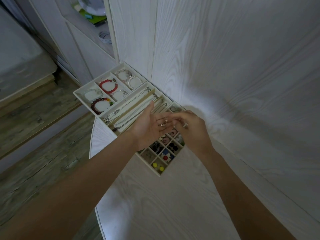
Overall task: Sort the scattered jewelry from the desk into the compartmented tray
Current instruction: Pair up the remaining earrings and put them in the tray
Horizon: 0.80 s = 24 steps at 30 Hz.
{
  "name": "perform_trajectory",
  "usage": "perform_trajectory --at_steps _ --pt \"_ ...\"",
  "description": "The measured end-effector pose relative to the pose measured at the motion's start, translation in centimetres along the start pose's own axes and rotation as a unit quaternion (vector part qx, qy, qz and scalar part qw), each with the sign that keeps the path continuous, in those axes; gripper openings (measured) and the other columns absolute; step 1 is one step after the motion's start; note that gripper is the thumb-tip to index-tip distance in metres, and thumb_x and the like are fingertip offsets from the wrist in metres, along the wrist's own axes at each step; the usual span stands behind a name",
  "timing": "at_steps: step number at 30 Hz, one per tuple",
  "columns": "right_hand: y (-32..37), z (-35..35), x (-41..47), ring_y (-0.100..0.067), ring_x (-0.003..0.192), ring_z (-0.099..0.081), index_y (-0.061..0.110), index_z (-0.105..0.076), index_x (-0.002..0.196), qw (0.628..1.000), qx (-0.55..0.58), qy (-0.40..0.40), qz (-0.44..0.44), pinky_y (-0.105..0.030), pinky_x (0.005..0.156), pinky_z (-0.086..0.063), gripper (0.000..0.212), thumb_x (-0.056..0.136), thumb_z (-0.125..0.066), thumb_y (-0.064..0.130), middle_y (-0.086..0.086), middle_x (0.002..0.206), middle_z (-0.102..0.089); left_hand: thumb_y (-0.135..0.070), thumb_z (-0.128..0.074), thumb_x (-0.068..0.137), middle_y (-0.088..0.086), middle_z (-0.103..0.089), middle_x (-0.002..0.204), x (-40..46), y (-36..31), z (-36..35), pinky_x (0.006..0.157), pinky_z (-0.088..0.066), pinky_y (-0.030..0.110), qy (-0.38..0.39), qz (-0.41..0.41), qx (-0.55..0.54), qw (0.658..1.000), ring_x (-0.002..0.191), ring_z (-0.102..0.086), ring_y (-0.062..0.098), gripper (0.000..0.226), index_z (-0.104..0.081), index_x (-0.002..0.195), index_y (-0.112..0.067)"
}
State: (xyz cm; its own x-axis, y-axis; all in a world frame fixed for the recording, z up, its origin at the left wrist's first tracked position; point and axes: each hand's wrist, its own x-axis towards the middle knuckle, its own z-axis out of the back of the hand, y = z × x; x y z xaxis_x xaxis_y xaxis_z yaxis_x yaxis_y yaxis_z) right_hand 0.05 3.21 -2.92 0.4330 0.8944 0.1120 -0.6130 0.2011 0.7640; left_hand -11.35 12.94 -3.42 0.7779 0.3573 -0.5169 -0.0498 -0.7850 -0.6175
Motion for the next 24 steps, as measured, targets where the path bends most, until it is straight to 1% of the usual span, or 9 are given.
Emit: perform_trajectory --at_steps 4,8,10,12,15,17,21,23,24 --pt "0.5 -0.1 -0.1 0.007 0.074 -0.048 0.012 -0.070 0.108 0.998 -0.054 0.024 0.034 -0.001 0.073 -0.040 0.032 0.080 -0.067 -0.003 0.003 0.090 -0.056 -0.062 -0.013 0.095 0.012 -0.068 0.107 -0.6 0.1 -0.3 0.090 -0.047 0.027 0.017 0.017 0.030 0.999 0.098 -0.065 0.018 0.079 -0.059 0.118 -0.002" --pt "0.4 0.0 -0.2 -0.007 0.075 -0.051 0.009 -0.070 0.101 0.988 -0.137 0.034 0.069 -0.021 0.069 -0.048 0.021 0.080 -0.069 0.002 0.002 0.088 -0.055 -0.065 -0.010 0.093 0.017 -0.063 0.119 -0.5 0.1 0.0 0.095 -0.045 0.027 0.040 0.026 0.048 0.998 0.113 -0.059 0.023 0.085 -0.053 0.127 0.001" --pt "0.3 0.0 0.0 -0.011 0.079 -0.051 0.008 -0.069 0.100 0.983 -0.164 0.036 0.077 -0.025 0.069 -0.047 0.016 0.084 -0.066 0.005 -0.001 0.090 -0.056 -0.064 -0.012 0.093 0.018 -0.061 0.122 -0.4 0.2 0.1 0.096 -0.045 0.027 0.045 0.030 0.045 0.998 0.117 -0.057 0.023 0.083 -0.054 0.126 -0.001" --pt "0.3 0.0 0.1 -0.012 0.078 -0.054 0.008 -0.069 0.095 0.986 -0.147 0.028 0.075 -0.024 0.069 -0.048 0.013 0.084 -0.064 0.003 -0.001 0.088 -0.058 -0.058 -0.020 0.096 0.016 -0.064 0.115 -0.4 0.2 0.0 0.092 -0.049 0.026 0.032 0.027 0.046 0.998 0.112 -0.060 0.021 0.072 -0.057 0.123 -0.001" --pt "0.3 0.0 0.1 -0.007 0.076 -0.060 0.008 -0.070 0.089 0.999 -0.030 -0.002 0.018 -0.011 0.072 -0.047 0.013 0.082 -0.065 -0.001 0.005 0.084 -0.064 -0.027 -0.044 0.099 0.011 -0.070 0.099 -0.6 0.1 -0.1 0.081 -0.056 0.022 -0.018 -0.001 0.076 0.997 0.091 -0.069 0.015 0.035 -0.062 0.113 -0.001" --pt "0.4 0.1 0.1 -0.008 0.081 -0.064 0.012 -0.070 0.087 0.998 0.044 0.006 -0.050 -0.016 0.077 -0.051 0.013 0.081 -0.066 0.001 0.003 0.086 -0.068 -0.009 -0.053 0.093 0.008 -0.073 0.090 -0.7 0.1 -0.2 0.073 -0.056 0.019 -0.046 -0.031 0.135 0.989 0.081 -0.071 0.013 0.019 -0.065 0.105 0.000" --pt "0.2 -0.1 0.5 -0.017 0.086 -0.068 0.021 -0.066 0.072 0.978 0.122 0.015 -0.169 -0.035 0.080 -0.057 0.018 0.078 -0.070 0.004 -0.005 0.089 -0.069 0.001 -0.063 0.084 0.007 -0.073 0.074 -0.5 -0.3 -0.3 0.064 -0.057 0.019 -0.089 -0.094 0.272 0.954 0.069 -0.071 0.015 0.010 -0.070 0.090 -0.001" --pt "0.5 0.1 0.8 -0.025 0.081 -0.070 0.015 -0.065 0.070 0.959 0.177 0.012 -0.222 -0.041 0.079 -0.058 0.019 0.077 -0.069 -0.002 -0.014 0.090 -0.068 -0.003 -0.066 0.084 0.009 -0.073 0.074 -0.3 -0.8 -0.4 0.067 -0.059 0.025 -0.101 -0.131 0.387 0.907 0.070 -0.071 0.018 0.006 -0.072 0.084 -0.005" --pt "0.7 0.3 0.9 -0.026 0.078 -0.070 0.011 -0.065 0.071 0.948 0.201 0.015 -0.245 -0.040 0.077 -0.059 0.019 0.078 -0.067 -0.006 -0.017 0.088 -0.068 -0.007 -0.067 0.084 0.009 -0.073 0.077 -0.1 -1.0 -0.5 0.069 -0.058 0.026 -0.103 -0.152 0.464 0.866 0.072 -0.071 0.018 0.005 -0.072 0.084 -0.007"
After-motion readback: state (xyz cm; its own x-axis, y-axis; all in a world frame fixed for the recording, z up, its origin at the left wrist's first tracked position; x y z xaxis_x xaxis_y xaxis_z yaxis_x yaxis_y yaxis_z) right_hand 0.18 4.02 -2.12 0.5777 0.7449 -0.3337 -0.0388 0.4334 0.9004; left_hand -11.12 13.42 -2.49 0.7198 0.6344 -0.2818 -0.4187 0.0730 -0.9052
